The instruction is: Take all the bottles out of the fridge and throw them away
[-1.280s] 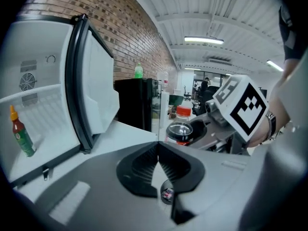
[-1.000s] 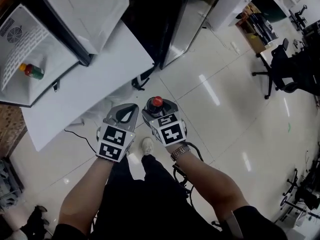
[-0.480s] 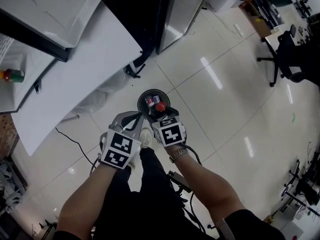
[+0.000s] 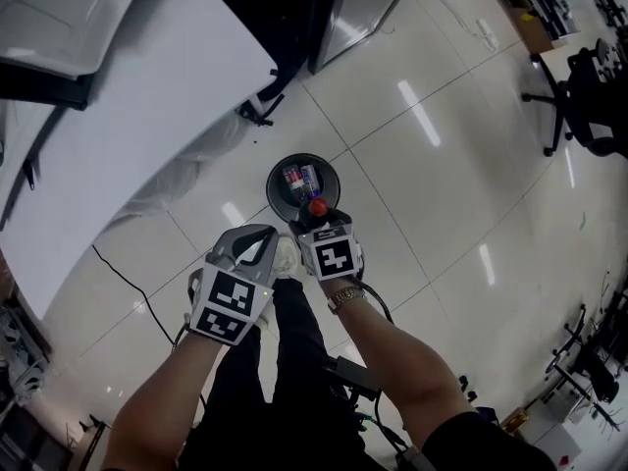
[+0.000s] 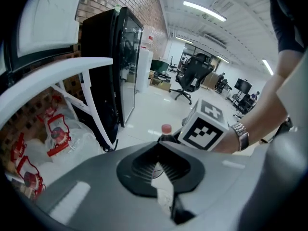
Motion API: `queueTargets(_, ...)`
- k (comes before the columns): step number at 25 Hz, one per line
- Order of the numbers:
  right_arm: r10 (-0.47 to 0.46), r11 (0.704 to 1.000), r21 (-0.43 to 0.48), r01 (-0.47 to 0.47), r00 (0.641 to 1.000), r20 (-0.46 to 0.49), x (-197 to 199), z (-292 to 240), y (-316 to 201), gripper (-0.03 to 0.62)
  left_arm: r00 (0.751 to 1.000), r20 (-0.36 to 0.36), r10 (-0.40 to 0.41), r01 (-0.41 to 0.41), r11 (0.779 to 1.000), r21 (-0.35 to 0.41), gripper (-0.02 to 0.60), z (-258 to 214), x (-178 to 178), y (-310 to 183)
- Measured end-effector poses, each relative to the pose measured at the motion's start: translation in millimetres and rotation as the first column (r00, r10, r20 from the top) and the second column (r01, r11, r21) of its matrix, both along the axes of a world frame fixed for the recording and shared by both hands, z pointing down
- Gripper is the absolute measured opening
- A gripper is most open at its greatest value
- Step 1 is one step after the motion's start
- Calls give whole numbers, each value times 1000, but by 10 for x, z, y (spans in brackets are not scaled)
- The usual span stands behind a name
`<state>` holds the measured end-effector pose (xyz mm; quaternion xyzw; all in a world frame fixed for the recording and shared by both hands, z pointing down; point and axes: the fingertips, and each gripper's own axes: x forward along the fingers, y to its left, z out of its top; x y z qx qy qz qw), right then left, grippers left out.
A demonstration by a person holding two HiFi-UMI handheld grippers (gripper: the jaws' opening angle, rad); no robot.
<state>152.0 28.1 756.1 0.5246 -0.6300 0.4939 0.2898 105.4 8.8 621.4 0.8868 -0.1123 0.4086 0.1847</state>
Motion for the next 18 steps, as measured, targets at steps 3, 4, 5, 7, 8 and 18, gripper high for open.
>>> queueTargets(3, 4, 1000, -24, -5, 1000, -3, -34, 263, -13, 308, 999, 15, -31, 31, 999, -31, 3, 229, -92, -18)
queueTargets(4, 10, 999, -30, -10, 1000, -4, -45, 336, -14, 308, 999, 18, -40, 40, 998, -41, 3, 295, -114, -15)
queueTargets(5, 17, 999, -36, -17, 1000, -5, -51, 405, -11, 308, 999, 20, -45, 46, 998, -49, 3, 353, -128, -8)
queueTargets(7, 29, 999, -44, -30, 999, -17, -48, 536, -5, 308, 999, 19, -51, 52, 997, -60, 3, 449, -140, 1)
queueTargets(8, 35, 998, -43, -36, 999, -26, -41, 593, -9, 312, 998, 18, -52, 53, 997, -64, 3, 488, -143, -1)
queueTargets(18, 46, 997, -55, -47, 999, -12, -153, 740, 95, 313, 998, 20, -57, 59, 994, -92, 3, 646, -171, 39)
